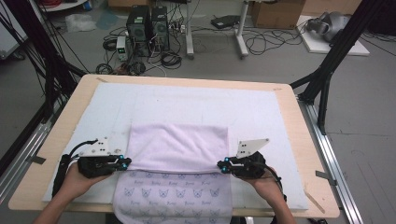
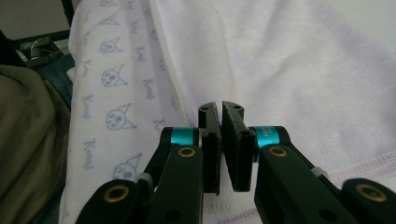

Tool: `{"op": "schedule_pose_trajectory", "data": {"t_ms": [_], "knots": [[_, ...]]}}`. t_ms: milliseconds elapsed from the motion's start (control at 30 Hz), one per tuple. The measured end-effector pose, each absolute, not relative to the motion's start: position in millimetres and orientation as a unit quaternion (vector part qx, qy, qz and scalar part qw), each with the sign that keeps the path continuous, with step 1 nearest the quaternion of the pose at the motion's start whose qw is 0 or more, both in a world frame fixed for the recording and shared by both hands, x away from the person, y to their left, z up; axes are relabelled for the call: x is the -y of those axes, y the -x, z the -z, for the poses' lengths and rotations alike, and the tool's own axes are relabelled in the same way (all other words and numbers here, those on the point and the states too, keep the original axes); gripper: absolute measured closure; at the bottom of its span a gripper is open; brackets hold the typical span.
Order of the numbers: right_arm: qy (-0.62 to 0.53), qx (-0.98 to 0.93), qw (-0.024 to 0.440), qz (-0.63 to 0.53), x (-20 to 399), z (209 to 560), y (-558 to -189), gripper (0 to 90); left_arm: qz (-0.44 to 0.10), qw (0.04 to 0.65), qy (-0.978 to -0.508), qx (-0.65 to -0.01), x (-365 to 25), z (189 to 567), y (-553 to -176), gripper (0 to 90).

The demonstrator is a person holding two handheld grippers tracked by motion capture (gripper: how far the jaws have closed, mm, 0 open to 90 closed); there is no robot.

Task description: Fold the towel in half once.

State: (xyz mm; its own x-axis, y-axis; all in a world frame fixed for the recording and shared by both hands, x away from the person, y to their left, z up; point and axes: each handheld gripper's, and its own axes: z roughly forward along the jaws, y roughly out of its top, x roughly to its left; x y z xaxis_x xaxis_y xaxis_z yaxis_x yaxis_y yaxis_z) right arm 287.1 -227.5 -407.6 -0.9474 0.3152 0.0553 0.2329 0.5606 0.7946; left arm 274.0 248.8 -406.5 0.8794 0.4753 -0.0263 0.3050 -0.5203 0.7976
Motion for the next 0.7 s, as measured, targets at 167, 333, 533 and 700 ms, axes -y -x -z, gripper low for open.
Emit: {"op": "schedule_pose_trajectory", "data": {"t_ms": [167, 333, 533, 700], "knots": [[-0.147, -0.878, 0.052, -0.453, 229, 397, -277, 86.0, -0.114, 0.455, -0.856, -0.219, -256, 389, -257, 87.0], [-0.129, -0.877, 0.055, -0.459, 232, 385, -252, 86.4, -0.12, 0.462, -0.856, -0.2, -258, 379, -222, 87.0], [-0.116, -0.88, 0.02, -0.461, 242, 386, -222, 78.7, -0.105, 0.462, -0.862, -0.181, -251, 385, -199, 73.0], [-0.157, -0.867, 0.02, -0.473, 249, 393, -250, 72.2, -0.136, 0.453, -0.856, -0.211, -253, 390, -233, 65.7]]}}
